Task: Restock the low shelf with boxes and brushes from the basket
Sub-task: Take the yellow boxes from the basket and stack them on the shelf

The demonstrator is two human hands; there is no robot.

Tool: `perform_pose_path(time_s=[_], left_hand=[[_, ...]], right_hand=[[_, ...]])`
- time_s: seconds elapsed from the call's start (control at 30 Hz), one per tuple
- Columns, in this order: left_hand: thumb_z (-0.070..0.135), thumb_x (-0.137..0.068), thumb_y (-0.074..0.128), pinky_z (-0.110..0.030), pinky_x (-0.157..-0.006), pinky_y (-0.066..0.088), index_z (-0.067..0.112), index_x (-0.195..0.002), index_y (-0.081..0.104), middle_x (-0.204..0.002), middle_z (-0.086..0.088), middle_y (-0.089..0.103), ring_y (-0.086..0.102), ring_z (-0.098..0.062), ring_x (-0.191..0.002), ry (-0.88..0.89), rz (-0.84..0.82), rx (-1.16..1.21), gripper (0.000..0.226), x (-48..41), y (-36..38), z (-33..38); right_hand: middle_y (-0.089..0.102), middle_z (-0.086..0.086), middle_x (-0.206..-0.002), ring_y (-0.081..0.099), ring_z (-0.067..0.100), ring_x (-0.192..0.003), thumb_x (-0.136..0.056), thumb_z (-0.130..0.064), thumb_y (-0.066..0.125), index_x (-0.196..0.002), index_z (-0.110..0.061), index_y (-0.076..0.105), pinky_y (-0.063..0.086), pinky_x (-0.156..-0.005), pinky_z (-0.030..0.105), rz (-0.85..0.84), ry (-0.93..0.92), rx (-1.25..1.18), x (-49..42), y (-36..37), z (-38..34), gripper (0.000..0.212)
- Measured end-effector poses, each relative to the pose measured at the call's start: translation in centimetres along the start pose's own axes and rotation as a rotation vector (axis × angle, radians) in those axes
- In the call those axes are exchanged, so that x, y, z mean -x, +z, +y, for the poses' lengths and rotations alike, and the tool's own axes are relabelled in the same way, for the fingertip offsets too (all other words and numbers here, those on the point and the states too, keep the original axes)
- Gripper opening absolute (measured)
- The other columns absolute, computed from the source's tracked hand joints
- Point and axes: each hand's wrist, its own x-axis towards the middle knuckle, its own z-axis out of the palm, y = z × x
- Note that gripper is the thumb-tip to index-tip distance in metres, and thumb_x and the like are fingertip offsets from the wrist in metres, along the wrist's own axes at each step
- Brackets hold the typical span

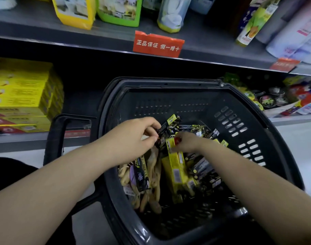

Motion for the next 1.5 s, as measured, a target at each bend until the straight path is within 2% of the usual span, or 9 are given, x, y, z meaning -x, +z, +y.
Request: perform_pose_path(time_s=[0.1,0.27,0.5,0.6,0.7,0.9,1.2,1.33,1.5], left_hand=[[0.026,-0.092,0.054,-0.011,-0.090,0.037,0.026,-0.133,0.044,-0.129,0.012,0.054,0.051,0.001,-0.114,-0.102,-0.001,0.137,0.042,-0.6,0.5,-0.2],[0.044,-0.086,0.059,-0.029,-0.105,0.034,0.021,-0.149,0.015,-0.150,0.002,0.033,0.040,-0.014,-0.132,-0.301,-0.037,0.369,0.080,-1.4,1.1,-0.4],[0.044,-0.072,0.073,-0.024,-0.062,0.052,0.031,-0.110,0.054,-0.092,0.006,0.072,0.070,-0.011,-0.082,-0.392,-0.018,0.745,0.045,-1.8,1.2,0.0],[0.046,-0.075,0.069,-0.030,-0.063,0.054,0.031,-0.105,0.054,-0.096,0.000,0.071,0.070,-0.017,-0.084,-0.458,0.013,0.777,0.037,-2.0,1.4,0.0],[0.048,-0.084,0.059,-0.047,-0.088,0.053,0.018,-0.106,0.057,-0.101,-0.013,0.070,0.068,-0.032,-0.095,-0.567,0.050,0.989,0.037,-2.1,1.2,0.3],[0.036,-0.087,0.060,-0.035,-0.068,0.059,0.013,-0.104,0.065,-0.090,-0.008,0.074,0.071,-0.019,-0.076,-0.501,0.038,0.947,0.029,-1.8,1.3,0.3],[0.028,-0.091,0.059,-0.040,-0.075,0.056,0.014,-0.115,0.050,-0.103,-0.011,0.067,0.066,-0.025,-0.089,-0.508,0.140,0.921,0.030,-2.0,1.0,0.0],[0.019,-0.093,0.054,-0.041,-0.081,0.054,0.010,-0.119,0.045,-0.108,-0.014,0.064,0.065,-0.027,-0.096,-0.489,0.228,0.864,0.029,-2.3,0.4,-0.3],[0.019,-0.091,0.059,-0.036,-0.074,0.054,0.018,-0.113,0.047,-0.102,-0.005,0.067,0.067,-0.019,-0.089,-0.346,0.299,0.767,0.025,-2.2,-1.4,-0.6]], right_hand=[[0.068,-0.002,-0.098,0.066,0.011,-0.081,-0.078,-0.035,0.073,-0.098,-0.026,0.059,0.050,-0.069,0.023,-0.064,-0.070,-0.431,1.7,-2.4,-1.5,0.026],[0.069,0.004,-0.108,0.066,0.016,-0.097,-0.084,-0.025,0.066,-0.120,-0.012,0.056,0.052,-0.085,0.026,-0.139,-0.279,-0.715,4.5,-4.5,-4.3,0.039],[0.071,0.003,-0.100,0.068,0.017,-0.093,-0.094,-0.032,0.050,-0.111,-0.016,0.061,0.054,-0.089,0.031,-0.127,-0.455,-1.022,6.0,-6.5,-4.5,0.026],[0.067,0.005,-0.107,0.066,0.019,-0.097,-0.096,-0.038,0.046,-0.114,-0.016,0.060,0.052,-0.090,0.035,0.092,-0.304,-0.340,4.8,-6.0,-1.9,0.031],[0.060,0.007,-0.121,0.058,0.026,-0.109,-0.092,-0.027,0.055,-0.124,-0.014,0.055,0.050,-0.090,0.035,0.080,-0.086,0.517,3.0,-4.0,1.5,0.035],[0.057,0.006,-0.125,0.054,0.027,-0.115,-0.089,-0.016,0.057,-0.130,-0.020,0.049,0.050,-0.089,0.039,0.071,0.021,0.623,1.4,-1.4,4.8,0.042],[0.051,0.003,-0.136,0.050,0.024,-0.121,-0.085,-0.031,0.068,-0.135,-0.020,0.048,0.043,-0.095,0.032,-0.078,-0.055,0.505,1.6,-2.2,3.4,0.055],[0.061,0.004,-0.117,0.057,0.024,-0.108,-0.087,-0.055,0.053,-0.115,-0.014,0.063,0.048,-0.086,0.034,-0.063,-0.142,0.605,1.0,-1.6,1.2,0.050],[0.050,0.011,-0.130,0.047,0.030,-0.120,-0.094,-0.020,0.046,-0.129,-0.012,0.053,0.040,-0.095,0.037,0.189,-0.396,0.659,-2.7,0.9,-2.0,0.036]])
